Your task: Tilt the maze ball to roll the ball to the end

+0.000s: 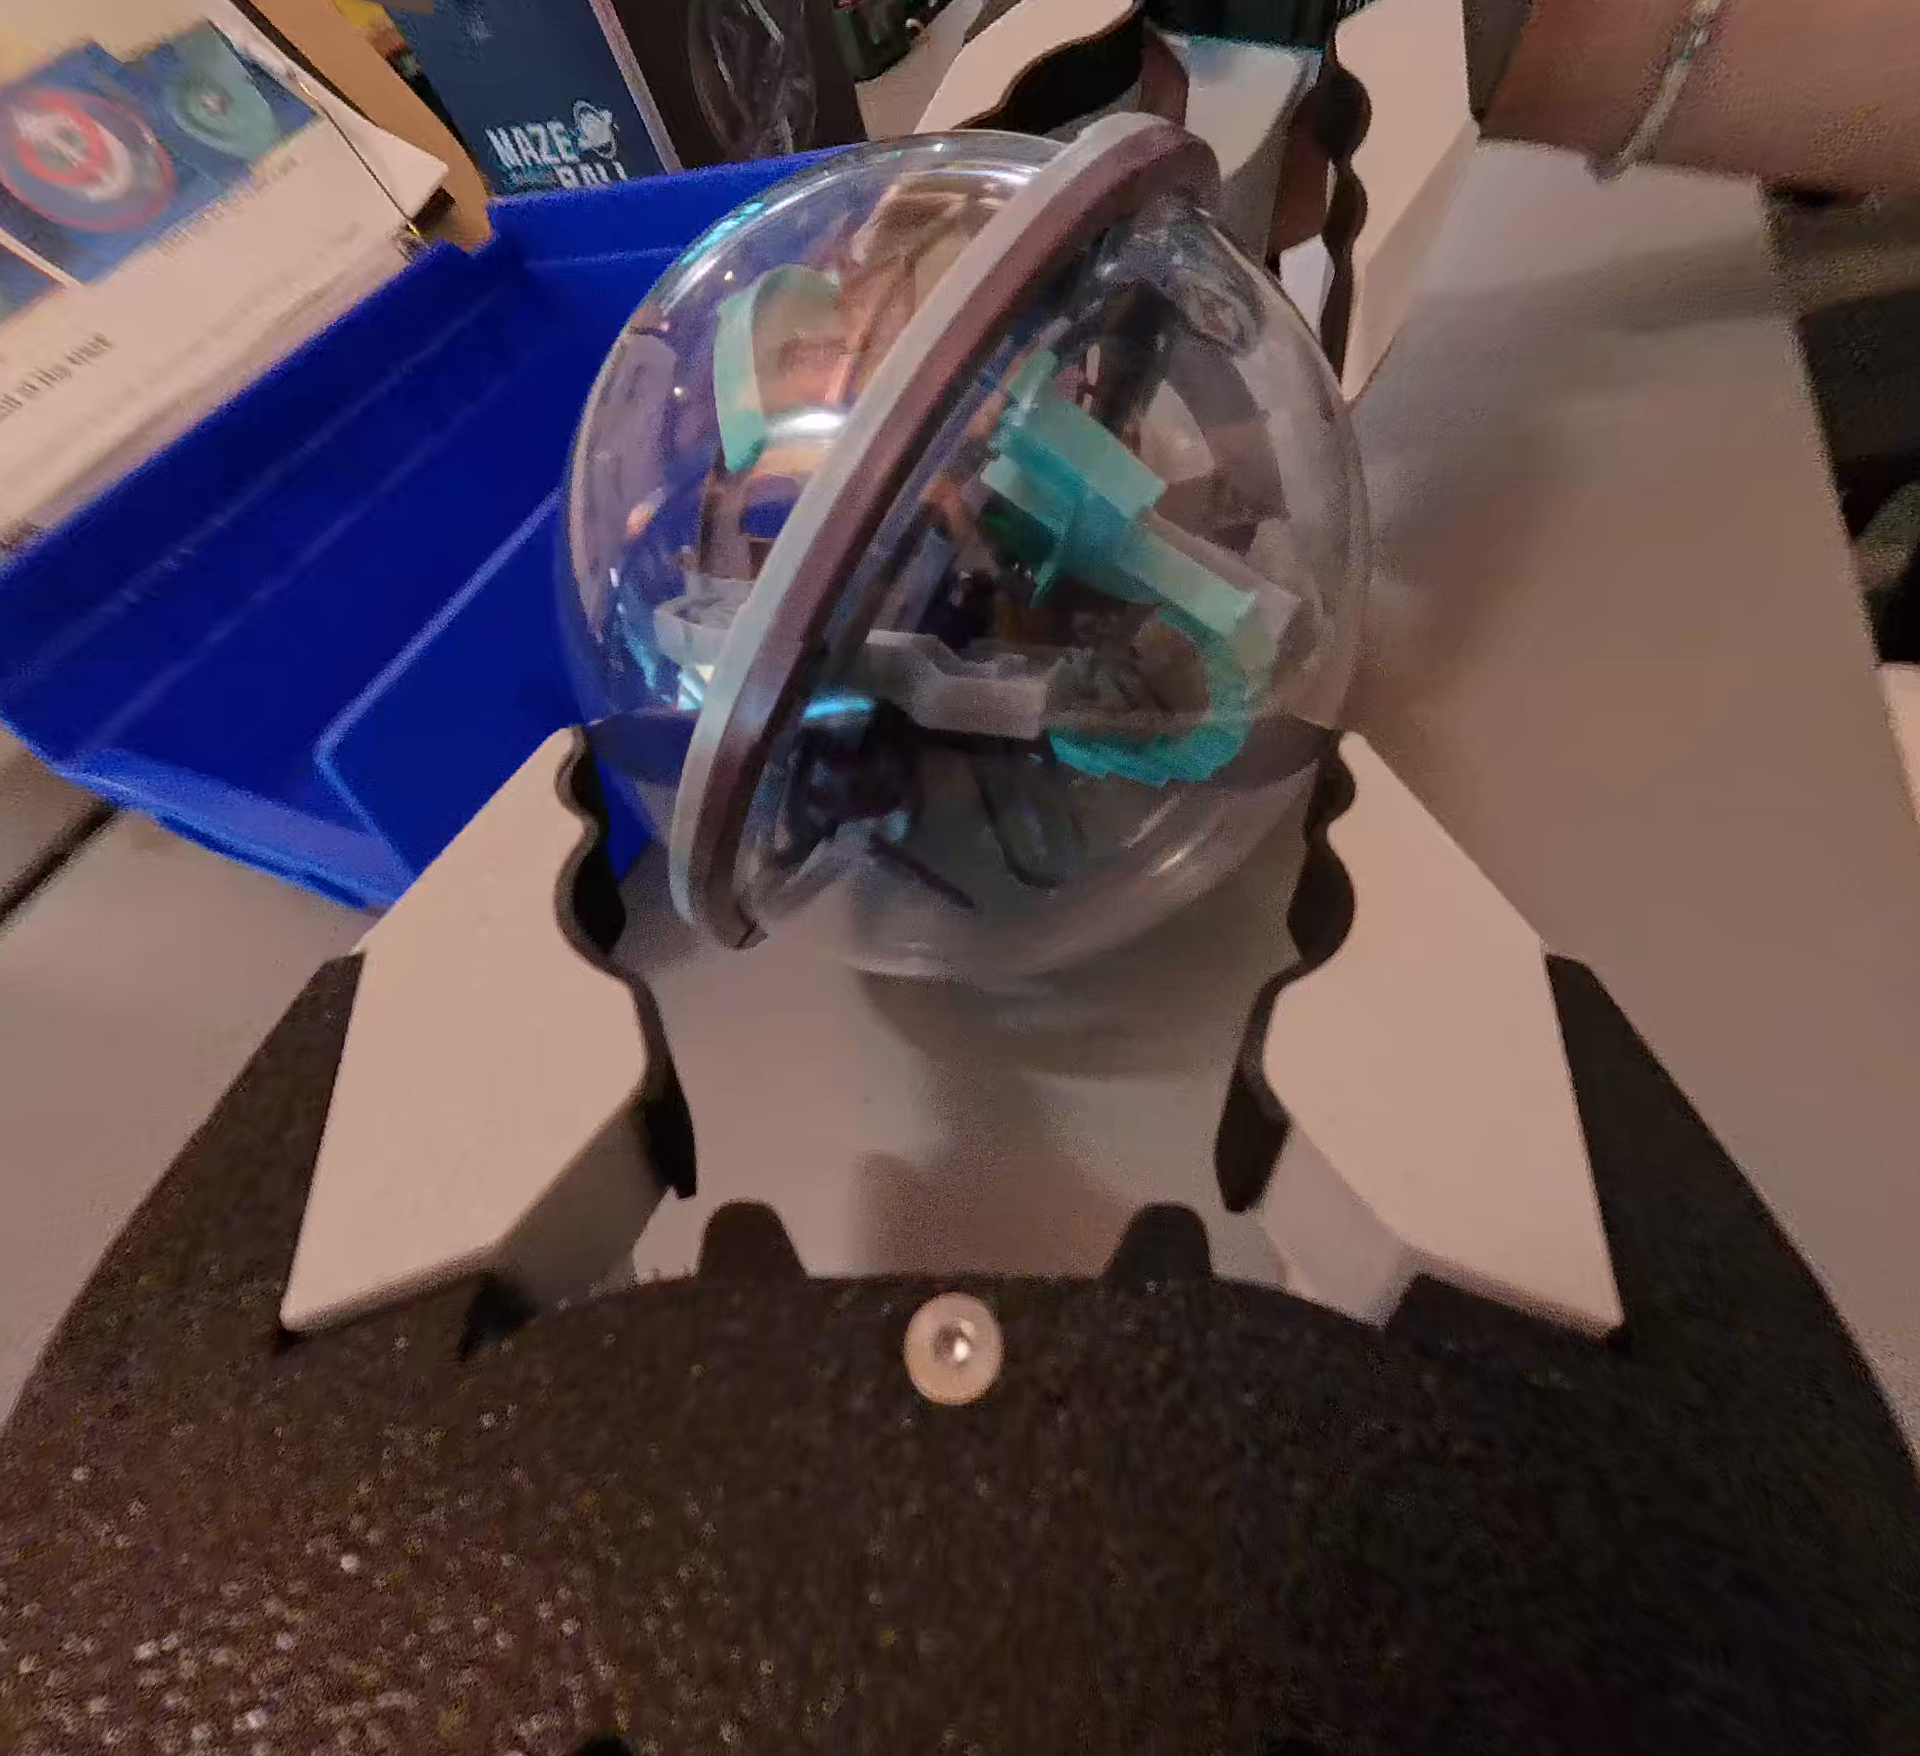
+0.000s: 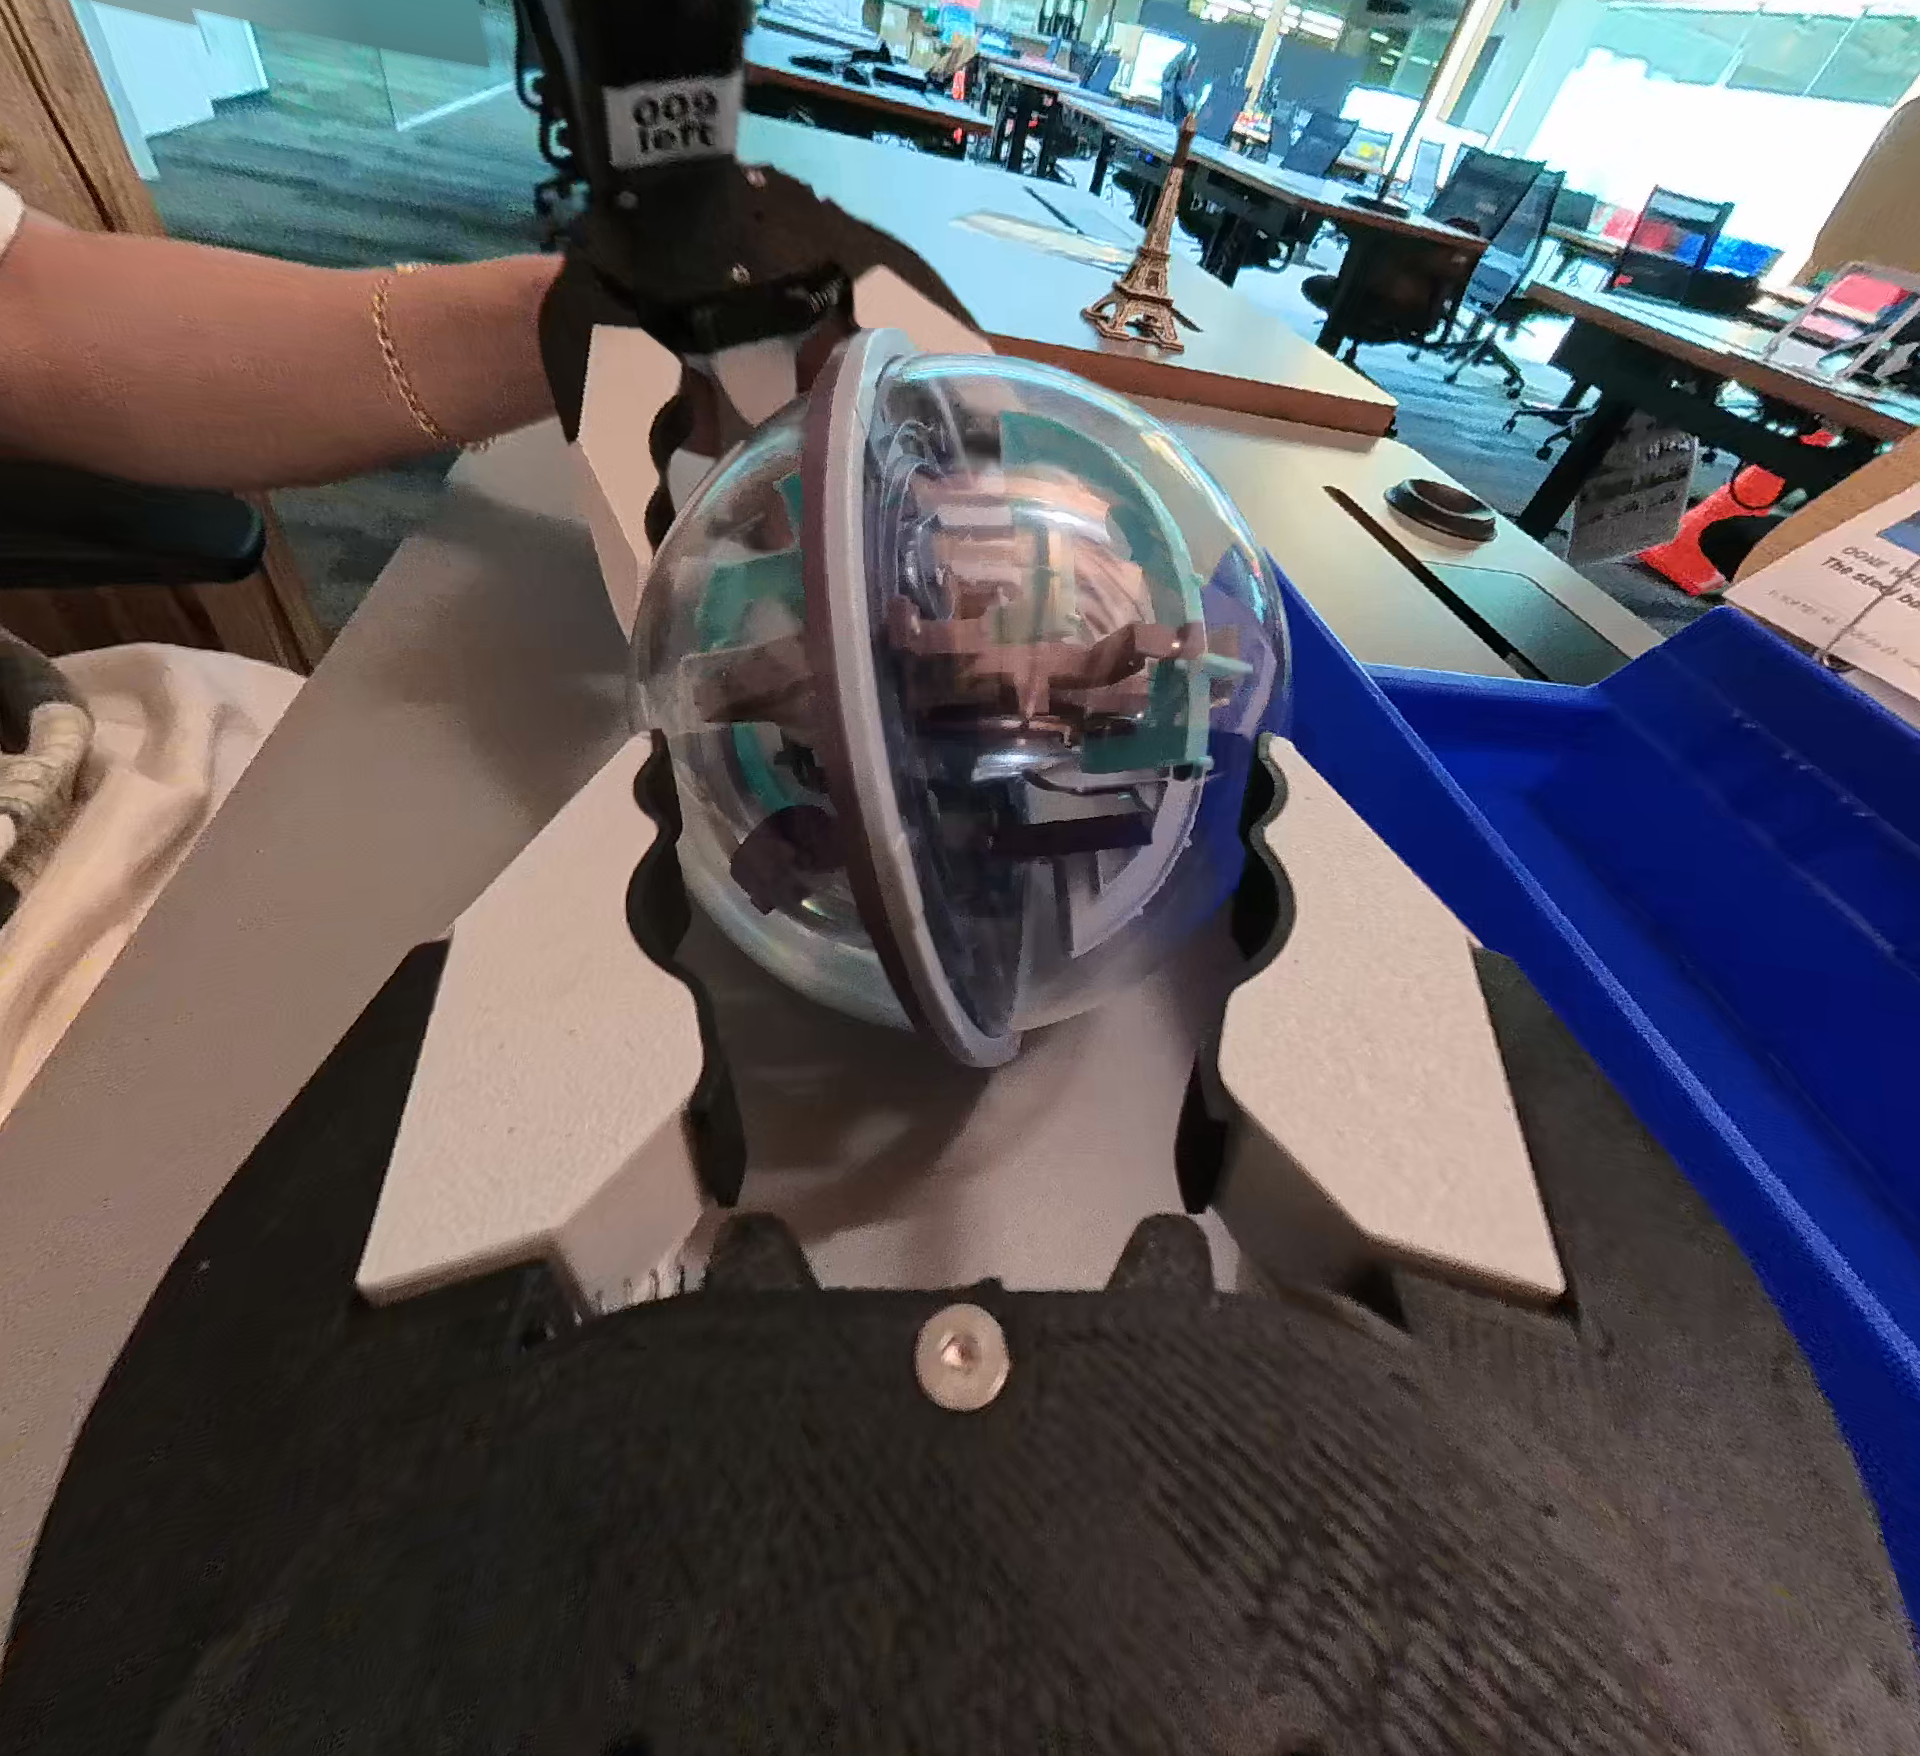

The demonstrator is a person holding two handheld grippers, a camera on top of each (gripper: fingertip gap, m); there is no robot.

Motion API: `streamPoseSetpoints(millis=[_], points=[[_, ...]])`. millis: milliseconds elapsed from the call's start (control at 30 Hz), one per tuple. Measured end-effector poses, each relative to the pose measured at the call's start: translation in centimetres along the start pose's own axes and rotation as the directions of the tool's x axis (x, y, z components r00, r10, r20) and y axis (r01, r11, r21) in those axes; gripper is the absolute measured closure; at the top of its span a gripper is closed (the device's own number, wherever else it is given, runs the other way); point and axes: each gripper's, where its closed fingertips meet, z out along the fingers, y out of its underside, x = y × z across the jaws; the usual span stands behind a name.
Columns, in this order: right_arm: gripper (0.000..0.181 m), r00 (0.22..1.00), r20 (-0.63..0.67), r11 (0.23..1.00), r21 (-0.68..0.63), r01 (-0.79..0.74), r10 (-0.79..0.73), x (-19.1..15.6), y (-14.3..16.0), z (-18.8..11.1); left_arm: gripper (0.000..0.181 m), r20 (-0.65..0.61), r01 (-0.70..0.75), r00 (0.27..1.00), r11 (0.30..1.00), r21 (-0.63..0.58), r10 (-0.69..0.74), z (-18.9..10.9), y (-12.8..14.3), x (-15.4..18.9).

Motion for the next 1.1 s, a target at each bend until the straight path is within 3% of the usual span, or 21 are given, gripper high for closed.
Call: streamPoseSetpoints(millis=[233, 533, 1100], points=[[0.071, 0.999, 0.016, 0.999, 0.024, -0.032, 0.032, 0.8, 0.0, 0.2, 0.04, -0.001, 0.107, 0.994, 0.994, 0.007, -0.107, 1.8, -0.1, -0.4], [0.074, 0.997, 0.055, 0.999, -0.015, -0.05, 0.051, 0.9, 0.7, -0.5, 0.047, 0.003, 0.176, 0.984, 0.982, 0.063, -0.177, 1.2, -1.1, -0.1], [0.08, 0.996, 0.054, 0.998, -0.027, -0.064, 0.065, 0.6, 1.5, -1.5, 0.051, -0.14, 0.361, 0.931, 0.909, 0.209, -0.338, -0.3, -3.1, 0.2]])
